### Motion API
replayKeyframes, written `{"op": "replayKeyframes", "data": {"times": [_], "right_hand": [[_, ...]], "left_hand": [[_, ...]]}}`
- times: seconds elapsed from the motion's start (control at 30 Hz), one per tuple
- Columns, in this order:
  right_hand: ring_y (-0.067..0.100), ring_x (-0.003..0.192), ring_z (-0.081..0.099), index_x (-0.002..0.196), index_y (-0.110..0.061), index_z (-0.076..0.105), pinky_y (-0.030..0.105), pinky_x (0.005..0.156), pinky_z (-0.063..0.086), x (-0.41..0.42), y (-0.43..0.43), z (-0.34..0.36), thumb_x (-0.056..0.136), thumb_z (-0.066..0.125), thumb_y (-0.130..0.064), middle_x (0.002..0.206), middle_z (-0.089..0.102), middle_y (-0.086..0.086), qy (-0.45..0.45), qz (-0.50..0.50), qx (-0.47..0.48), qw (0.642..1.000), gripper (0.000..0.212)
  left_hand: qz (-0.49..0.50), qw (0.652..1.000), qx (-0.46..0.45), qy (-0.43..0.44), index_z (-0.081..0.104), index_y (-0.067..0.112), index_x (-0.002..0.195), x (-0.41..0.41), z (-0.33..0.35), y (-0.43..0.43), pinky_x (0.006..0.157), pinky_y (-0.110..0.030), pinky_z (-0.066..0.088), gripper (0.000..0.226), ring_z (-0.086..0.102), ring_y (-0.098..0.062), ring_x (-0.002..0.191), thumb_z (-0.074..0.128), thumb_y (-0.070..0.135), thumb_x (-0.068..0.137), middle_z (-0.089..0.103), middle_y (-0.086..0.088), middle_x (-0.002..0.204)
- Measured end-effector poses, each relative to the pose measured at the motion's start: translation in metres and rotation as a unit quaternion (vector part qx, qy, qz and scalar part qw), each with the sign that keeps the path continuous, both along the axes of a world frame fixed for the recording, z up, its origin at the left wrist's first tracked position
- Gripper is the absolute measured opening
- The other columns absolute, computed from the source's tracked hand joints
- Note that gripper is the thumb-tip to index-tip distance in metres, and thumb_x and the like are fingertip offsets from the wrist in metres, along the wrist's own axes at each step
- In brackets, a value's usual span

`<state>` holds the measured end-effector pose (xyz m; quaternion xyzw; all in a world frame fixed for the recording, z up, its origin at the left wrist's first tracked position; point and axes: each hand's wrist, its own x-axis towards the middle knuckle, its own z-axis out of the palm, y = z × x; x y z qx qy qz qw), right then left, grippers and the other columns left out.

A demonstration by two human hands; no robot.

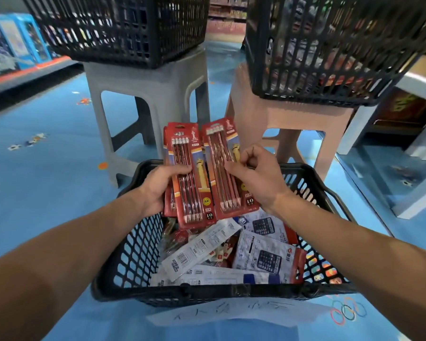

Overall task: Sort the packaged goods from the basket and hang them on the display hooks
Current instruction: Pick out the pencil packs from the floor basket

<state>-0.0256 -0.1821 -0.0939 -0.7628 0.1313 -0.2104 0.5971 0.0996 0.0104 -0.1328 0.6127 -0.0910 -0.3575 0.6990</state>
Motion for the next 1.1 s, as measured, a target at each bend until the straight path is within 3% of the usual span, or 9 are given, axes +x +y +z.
{"op": "replayKeyframes", "data": {"times": [0.13,0.27,0.5,0.57,0.67,0.77,0.83,0.97,1.1], "right_hand": [[0.024,0.082,0.063,0.085,-0.013,0.049,0.040,0.080,0.060,0.006,0.014,-0.010,0.093,0.072,-0.005,0.090,0.063,0.021,0.025,0.041,0.040,0.998,0.025],[0.041,0.095,0.068,0.092,-0.011,0.055,0.059,0.095,0.055,0.016,0.017,-0.019,0.093,0.073,-0.011,0.107,0.065,0.032,0.038,0.033,0.061,0.997,0.018],[0.010,0.073,0.063,0.090,-0.007,0.065,0.038,0.077,0.058,0.023,0.025,-0.024,0.088,0.079,-0.027,0.079,0.066,0.001,0.047,0.046,-0.035,0.997,0.024],[0.015,0.077,0.068,0.091,0.000,0.067,0.037,0.080,0.059,0.025,0.021,-0.027,0.089,0.078,-0.023,0.082,0.070,0.006,0.042,0.053,0.001,0.998,0.026],[0.033,0.099,0.073,0.111,0.001,0.063,0.057,0.092,0.057,0.030,0.015,-0.032,0.084,0.082,-0.037,0.107,0.072,0.020,0.031,0.018,0.152,0.988,0.050],[0.025,0.103,0.074,0.125,-0.012,0.053,0.050,0.090,0.059,0.032,0.011,-0.037,0.080,0.085,-0.046,0.118,0.071,0.011,0.041,0.016,0.213,0.976,0.065],[0.026,0.100,0.075,0.131,-0.014,0.050,0.046,0.083,0.061,0.033,0.017,-0.038,0.079,0.087,-0.045,0.120,0.071,0.012,0.088,0.057,0.254,0.961,0.071],[0.041,0.103,0.073,0.139,-0.006,0.050,0.056,0.086,0.060,0.037,0.024,-0.044,0.061,0.099,-0.038,0.124,0.067,0.026,0.074,0.065,0.361,0.927,0.097],[0.042,0.105,0.072,0.140,-0.009,0.050,0.062,0.091,0.057,0.037,0.017,-0.051,0.056,0.102,-0.037,0.125,0.066,0.026,0.087,0.064,0.353,0.929,0.102]], "left_hand": [[-0.028,0.999,0.001,0.019,0.065,0.013,0.130,-0.009,0.004,-0.007,0.101,-0.053,0.051,0.053,0.074,-0.031,0.104,0.073,0.037,0.083,0.075,-0.015,0.119],[-0.033,0.999,0.005,0.026,0.062,0.017,0.134,-0.013,0.004,-0.014,0.107,-0.059,0.046,0.071,0.072,-0.032,0.111,0.073,0.058,0.078,0.074,-0.014,0.122],[-0.011,0.999,0.009,0.040,0.060,0.013,0.135,-0.015,-0.001,-0.019,0.095,-0.057,0.056,0.121,0.074,-0.037,0.105,0.096,0.069,0.034,0.074,-0.019,0.117],[-0.026,0.999,0.001,0.039,0.061,0.012,0.135,-0.016,0.000,-0.020,0.094,-0.054,0.056,0.114,0.074,-0.037,0.105,0.099,0.060,0.039,0.074,-0.020,0.118],[-0.026,0.999,0.008,0.025,0.058,0.011,0.137,-0.015,-0.001,-0.020,0.097,-0.054,0.054,0.114,0.073,-0.037,0.107,0.100,0.054,0.040,0.074,-0.019,0.119],[-0.015,1.000,0.010,0.022,0.048,0.012,0.144,-0.015,-0.004,-0.021,0.101,-0.061,0.052,0.119,0.073,-0.038,0.106,0.100,0.051,0.044,0.073,-0.019,0.119],[-0.037,0.999,0.011,0.008,0.049,0.010,0.142,-0.022,-0.004,-0.024,0.100,-0.059,0.053,0.110,0.073,-0.038,0.105,0.098,0.048,0.051,0.074,-0.020,0.117],[-0.125,0.992,0.003,0.030,0.063,0.006,0.124,-0.045,0.005,-0.039,0.083,-0.043,0.060,0.046,0.072,-0.028,0.088,0.071,0.033,0.087,0.072,-0.016,0.099],[-0.136,0.989,0.017,0.051,0.062,0.003,0.127,-0.049,0.004,-0.046,0.091,-0.047,0.057,0.037,0.069,-0.029,0.088,0.062,0.024,0.096,0.070,-0.018,0.100]]}}
